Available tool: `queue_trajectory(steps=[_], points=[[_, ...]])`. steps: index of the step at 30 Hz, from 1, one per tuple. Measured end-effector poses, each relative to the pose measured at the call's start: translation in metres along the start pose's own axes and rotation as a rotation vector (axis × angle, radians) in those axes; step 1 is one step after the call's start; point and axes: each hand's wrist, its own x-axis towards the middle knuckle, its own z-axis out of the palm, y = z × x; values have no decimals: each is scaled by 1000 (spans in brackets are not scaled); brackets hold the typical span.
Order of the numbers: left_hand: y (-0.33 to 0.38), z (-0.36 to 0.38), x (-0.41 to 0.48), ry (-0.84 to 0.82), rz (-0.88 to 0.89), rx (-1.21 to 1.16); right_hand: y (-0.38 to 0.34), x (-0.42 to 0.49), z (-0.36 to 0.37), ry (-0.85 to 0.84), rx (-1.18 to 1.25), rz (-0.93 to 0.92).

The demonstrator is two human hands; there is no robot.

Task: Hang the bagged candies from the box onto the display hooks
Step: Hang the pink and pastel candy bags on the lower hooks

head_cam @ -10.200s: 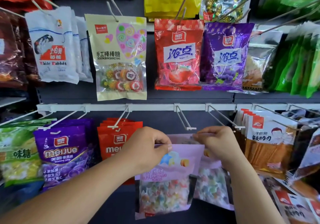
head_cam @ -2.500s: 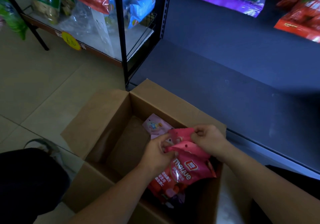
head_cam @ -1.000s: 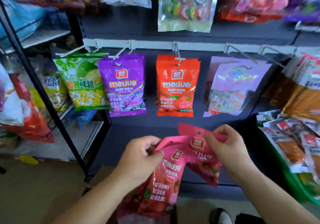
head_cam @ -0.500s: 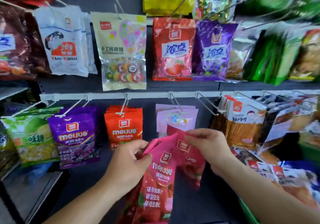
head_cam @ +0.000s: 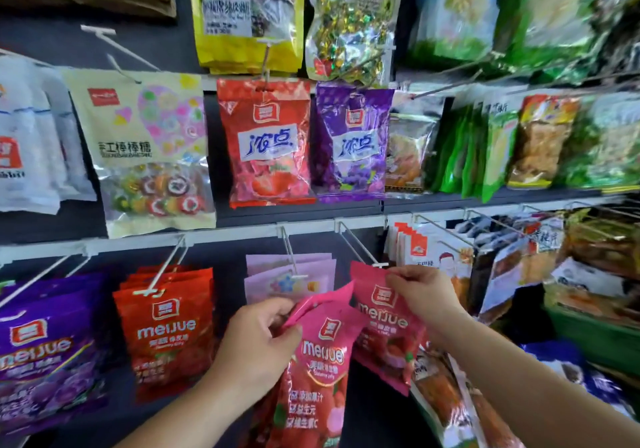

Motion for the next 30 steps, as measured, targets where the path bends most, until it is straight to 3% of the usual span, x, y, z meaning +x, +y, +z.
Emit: queue_trajectory(steps=[5, 16, 26, 30], points=[[-5, 17, 15, -18, -35, -22, 4, 31, -2, -51, -132, -82], [-16, 23, 29, -14, -49, -87, 7, 73, -6, -268, -94, -11], [-14, 21, 32, -54, -70, -133, 2, 92, 13, -254, 18, 189], [-17, 22, 31, -35, -62, -135, 12, 100, 10, -231, -53, 127]])
